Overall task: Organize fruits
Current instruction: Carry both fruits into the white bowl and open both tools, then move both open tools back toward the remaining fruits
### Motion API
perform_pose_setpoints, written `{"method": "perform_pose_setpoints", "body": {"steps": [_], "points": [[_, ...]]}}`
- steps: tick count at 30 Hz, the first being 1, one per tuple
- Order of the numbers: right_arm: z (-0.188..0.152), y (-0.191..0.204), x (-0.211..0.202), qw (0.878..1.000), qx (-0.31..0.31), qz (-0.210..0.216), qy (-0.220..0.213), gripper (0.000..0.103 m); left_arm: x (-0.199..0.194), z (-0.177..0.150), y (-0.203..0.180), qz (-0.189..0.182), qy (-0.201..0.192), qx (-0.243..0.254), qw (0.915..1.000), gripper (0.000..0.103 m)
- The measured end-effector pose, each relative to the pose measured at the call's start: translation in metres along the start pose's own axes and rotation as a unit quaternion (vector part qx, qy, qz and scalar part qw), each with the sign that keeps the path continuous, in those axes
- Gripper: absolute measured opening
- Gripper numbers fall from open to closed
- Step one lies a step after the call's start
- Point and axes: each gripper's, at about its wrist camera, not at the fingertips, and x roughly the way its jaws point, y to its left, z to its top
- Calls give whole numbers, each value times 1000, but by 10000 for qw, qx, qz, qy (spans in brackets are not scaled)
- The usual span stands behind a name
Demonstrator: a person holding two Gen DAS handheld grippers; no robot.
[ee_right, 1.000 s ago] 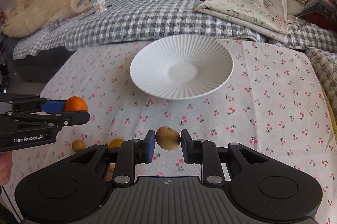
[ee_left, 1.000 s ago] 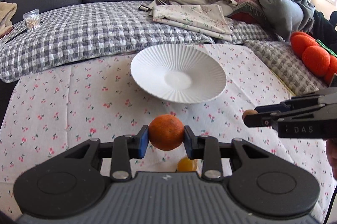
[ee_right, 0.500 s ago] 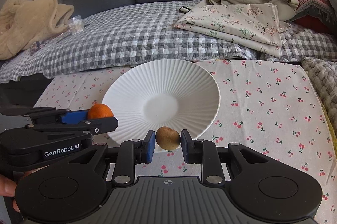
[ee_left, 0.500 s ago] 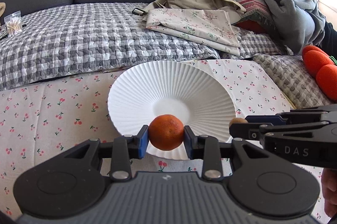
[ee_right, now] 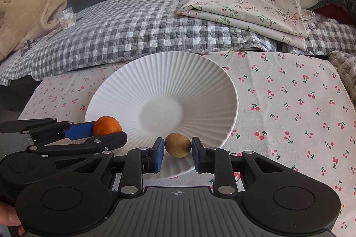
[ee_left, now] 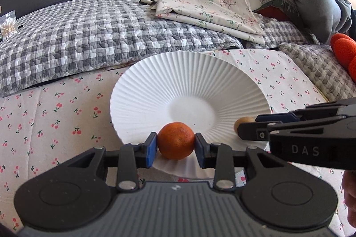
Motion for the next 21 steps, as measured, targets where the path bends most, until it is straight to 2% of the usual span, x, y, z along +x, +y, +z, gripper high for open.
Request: {"method": "perform_pose_setpoints", "body": {"steps": [3,10,13,15,17,21], "points": [[1,-2,-5,10000,70,7,-39,27,-4,0,3,21,-20,-49,10000,44],[-1,-9,-23,9997,185,-145,-94,29,-22,5,17,104,-93,-189,9997,53],[-2,-7,-35,9997,194,-99,-133,41,-34,7,23,199,-126,-244,9994,57],[-5,-5,-43,9996,218,-79,-151,60,-45,7,26,228,-155,-255,9993,61],[-7,-2,-49,9996,242,-98,-134,71,-56,7,29,317,-167,-306,9989,70],[-11,5,-63,9997,196,-93,-113,77,-77,1,33,504,-185,-405,9977,78]]}}
